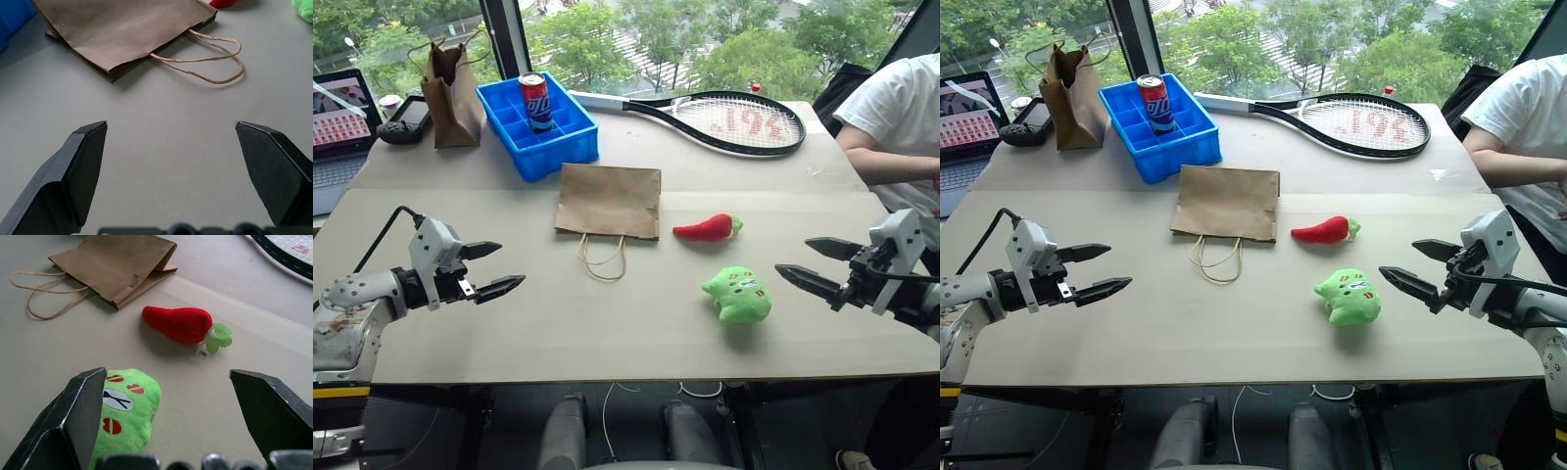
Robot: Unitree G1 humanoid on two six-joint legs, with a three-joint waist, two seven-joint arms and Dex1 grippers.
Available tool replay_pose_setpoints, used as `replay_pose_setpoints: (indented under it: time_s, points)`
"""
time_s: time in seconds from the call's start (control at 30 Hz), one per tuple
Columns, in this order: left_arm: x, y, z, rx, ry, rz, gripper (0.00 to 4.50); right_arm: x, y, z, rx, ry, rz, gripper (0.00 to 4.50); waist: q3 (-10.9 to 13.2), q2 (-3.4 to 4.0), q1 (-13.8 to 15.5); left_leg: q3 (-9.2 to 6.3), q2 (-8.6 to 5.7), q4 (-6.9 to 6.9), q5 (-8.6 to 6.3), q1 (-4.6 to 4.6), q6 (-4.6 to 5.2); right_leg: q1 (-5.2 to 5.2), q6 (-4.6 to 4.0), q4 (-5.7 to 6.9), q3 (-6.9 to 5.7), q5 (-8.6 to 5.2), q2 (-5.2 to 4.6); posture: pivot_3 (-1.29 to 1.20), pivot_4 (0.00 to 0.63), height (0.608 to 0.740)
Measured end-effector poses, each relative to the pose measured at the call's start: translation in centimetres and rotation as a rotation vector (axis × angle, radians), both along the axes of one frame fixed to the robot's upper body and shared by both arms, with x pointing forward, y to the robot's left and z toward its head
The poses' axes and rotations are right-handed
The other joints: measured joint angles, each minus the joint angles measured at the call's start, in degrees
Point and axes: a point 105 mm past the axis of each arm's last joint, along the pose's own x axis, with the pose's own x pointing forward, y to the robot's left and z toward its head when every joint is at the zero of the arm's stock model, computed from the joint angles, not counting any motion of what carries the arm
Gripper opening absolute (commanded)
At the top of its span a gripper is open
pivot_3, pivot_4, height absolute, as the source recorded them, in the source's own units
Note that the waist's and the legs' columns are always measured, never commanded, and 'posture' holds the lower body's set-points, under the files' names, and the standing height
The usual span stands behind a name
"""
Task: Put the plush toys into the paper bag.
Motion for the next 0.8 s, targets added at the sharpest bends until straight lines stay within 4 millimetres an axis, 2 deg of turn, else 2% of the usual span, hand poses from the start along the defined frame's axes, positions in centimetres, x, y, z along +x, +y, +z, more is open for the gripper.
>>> replay_pose_setpoints:
  time_s: [0.07, 0.13, 0.23, 0.3, 0.43, 0.53, 0.67, 0.8]
  points:
    - [0.0, -0.1, 0.0, -0.003, 0.002, -0.006, 4.50, 0.0, 0.0, 0.0, 0.001, 0.001, 0.002, 4.45, 0.00, 0.00, 0.01, 0.00, 0.00, 0.00, 0.00, 0.00, 0.00, 0.00, 0.00, 0.00, 0.00, 0.00, 0.00, 0.00, 0.150, 0.731]
    - [0.1, -1.3, 1.6, -0.052, 0.015, -0.109, 4.50, -0.3, 0.7, 0.4, 0.000, 0.026, 0.040, 4.45, 0.07, -0.09, 0.21, 0.00, 0.00, 0.05, 0.01, -0.10, -0.01, -0.10, 0.01, 0.13, -0.01, 0.00, 0.01, 0.00, 0.150, 0.731]
    - [0.2, -3.7, 6.1, 0.022, -0.078, -0.329, 4.50, -1.5, 4.8, 3.6, -0.046, 0.005, 0.241, 4.45, 0.09, -0.06, 0.24, -0.01, 0.01, 0.07, 0.02, 0.01, -0.03, 0.00, 0.08, 0.08, -0.01, -0.01, 0.02, 0.00, 0.150, 0.731]
    - [0.3, -4.9, 7.1, 0.066, -0.110, -0.415, 4.50, -2.2, 6.8, 4.6, -0.057, 0.002, 0.331, 4.45, 0.07, -0.05, 0.21, -0.01, 0.01, 0.07, 0.01, 0.25, -0.03, 0.32, 0.08, 0.00, -0.01, -0.02, 0.02, 0.00, 0.150, 0.731]
    - [2.1, -7.9, 5.9, 0.102, -0.112, -0.557, 4.50, -2.9, 10.1, 3.8, -0.078, 0.074, 0.430, 4.45, 0.09, -0.08, 0.24, -0.04, 0.00, 0.22, 0.05, 0.05, 0.03, 0.27, 0.03, -0.02, -0.01, 0.01, 0.04, 0.00, 0.150, 0.731]
    - [3.6, -9.8, 4.9, 0.181, -0.149, -0.643, 4.50, -3.1, 12.1, 3.5, -0.101, 0.058, 0.477, 4.45, 0.11, -0.11, 0.51, -0.05, -0.01, 0.33, 0.29, -0.12, 0.43, 0.20, -0.02, -0.03, -0.01, 0.05, 0.04, 0.00, 0.150, 0.731]
    - [5.6, -11.3, 3.0, 0.272, -0.188, -0.700, 4.50, -2.8, 13.0, 3.0, -0.099, 0.045, 0.457, 4.45, 0.10, -0.11, 0.77, -0.09, -0.01, 0.63, 0.32, -0.69, 0.59, -0.22, -0.04, 0.10, -0.01, 0.22, 0.07, 0.00, 0.150, 0.731]
    - [6.5, -11.3, 0.2, 0.342, -0.159, -0.723, 4.50, -2.8, 12.9, 2.3, -0.109, 0.053, 0.412, 4.45, 0.11, -0.13, 0.69, -0.13, -0.01, 0.82, 0.26, -0.88, 0.70, -0.28, 0.47, 0.10, -0.01, 0.50, 0.08, 0.00, 0.150, 0.731]
